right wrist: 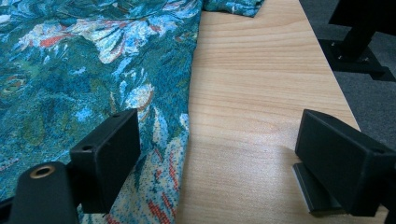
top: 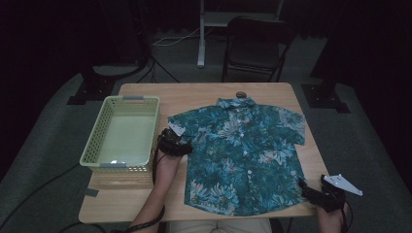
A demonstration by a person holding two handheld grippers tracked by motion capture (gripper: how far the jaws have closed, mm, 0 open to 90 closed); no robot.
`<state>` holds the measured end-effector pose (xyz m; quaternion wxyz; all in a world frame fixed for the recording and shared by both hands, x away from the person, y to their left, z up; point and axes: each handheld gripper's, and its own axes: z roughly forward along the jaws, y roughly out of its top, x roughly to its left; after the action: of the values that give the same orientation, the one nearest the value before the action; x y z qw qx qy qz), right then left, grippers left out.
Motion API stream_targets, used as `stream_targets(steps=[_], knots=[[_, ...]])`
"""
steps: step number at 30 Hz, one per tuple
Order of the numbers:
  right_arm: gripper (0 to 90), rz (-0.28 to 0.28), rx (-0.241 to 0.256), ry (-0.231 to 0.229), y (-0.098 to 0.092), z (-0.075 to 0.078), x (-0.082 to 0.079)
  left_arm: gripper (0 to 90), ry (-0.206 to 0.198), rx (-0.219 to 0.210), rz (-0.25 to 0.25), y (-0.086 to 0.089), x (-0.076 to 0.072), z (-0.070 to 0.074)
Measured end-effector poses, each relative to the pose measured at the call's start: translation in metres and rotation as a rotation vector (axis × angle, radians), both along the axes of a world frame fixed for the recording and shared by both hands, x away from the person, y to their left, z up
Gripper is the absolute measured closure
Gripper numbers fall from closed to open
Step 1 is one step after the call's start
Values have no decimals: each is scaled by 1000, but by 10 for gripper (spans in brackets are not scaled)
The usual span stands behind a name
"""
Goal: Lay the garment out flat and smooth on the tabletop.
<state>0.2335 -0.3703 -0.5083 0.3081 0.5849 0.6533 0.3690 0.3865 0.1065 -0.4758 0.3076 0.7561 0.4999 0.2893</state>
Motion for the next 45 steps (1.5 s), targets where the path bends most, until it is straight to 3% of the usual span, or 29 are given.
stream_targets(steps=[2, 4, 10, 12, 14, 18, 32, 40, 45], knots=[[132, 0, 1, 0, 0, 0, 0, 117, 2, -4, -13, -1, -6, 1], [132, 0, 2, 0, 0, 0, 0, 117, -11, -15, -14, -2, -13, 2], [132, 0, -1, 0, 0, 0, 0, 84, 6, -47, -47, 0, -32, 2], [132, 0, -1, 0, 0, 0, 0, 24, 21, -74, -61, 0, -39, 1], [132, -1, -3, 1, 0, 0, 0, 24, 22, -97, -71, 0, -47, 0], [132, -1, -2, 1, 0, 0, 0, 24, 14, -91, -85, -1, -60, -1], [132, 0, -3, 1, 0, 0, 0, 25, 15, -171, -84, 15, -96, 0], [132, 0, -3, 1, 0, 0, 0, 25, 47, -198, -80, 24, -112, -4], [132, 1, -1, 0, 0, 0, 0, 25, 27, -217, -57, 30, -123, -4]])
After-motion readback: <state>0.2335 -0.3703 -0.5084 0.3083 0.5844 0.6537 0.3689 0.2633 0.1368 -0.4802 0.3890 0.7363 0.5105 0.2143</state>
